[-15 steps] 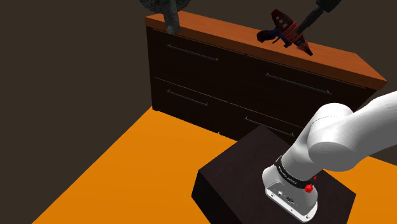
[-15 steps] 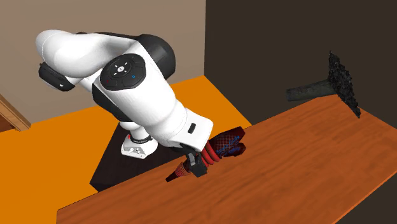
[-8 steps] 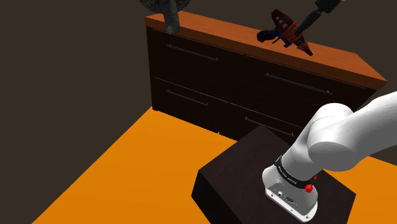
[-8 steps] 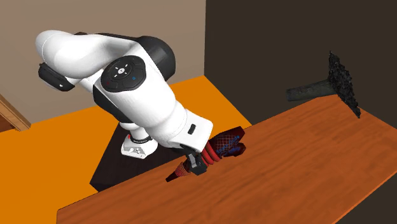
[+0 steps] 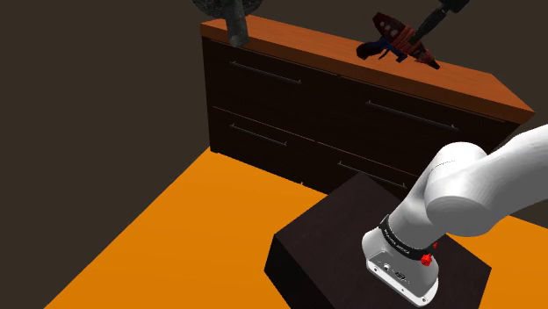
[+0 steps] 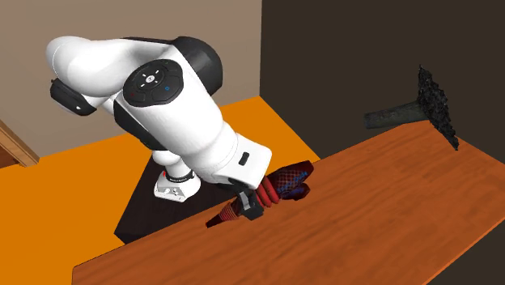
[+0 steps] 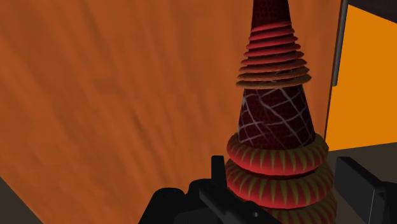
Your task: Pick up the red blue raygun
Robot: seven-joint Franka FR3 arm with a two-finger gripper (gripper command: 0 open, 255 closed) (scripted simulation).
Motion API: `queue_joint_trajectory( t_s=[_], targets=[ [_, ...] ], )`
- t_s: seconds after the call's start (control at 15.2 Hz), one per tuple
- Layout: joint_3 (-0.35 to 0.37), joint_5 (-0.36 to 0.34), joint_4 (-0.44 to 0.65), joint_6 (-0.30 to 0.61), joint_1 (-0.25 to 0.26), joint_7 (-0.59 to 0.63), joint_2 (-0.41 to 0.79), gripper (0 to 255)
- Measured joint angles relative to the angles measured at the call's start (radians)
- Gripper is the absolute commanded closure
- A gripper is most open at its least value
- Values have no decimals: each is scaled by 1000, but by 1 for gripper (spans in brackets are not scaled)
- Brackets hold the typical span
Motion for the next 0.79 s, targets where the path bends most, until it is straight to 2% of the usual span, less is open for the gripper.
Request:
queue_joint_trajectory(
  t_s=[0.79],
  targets=[
    [-30,45,213,-152,53,4,70,255]
  ],
)
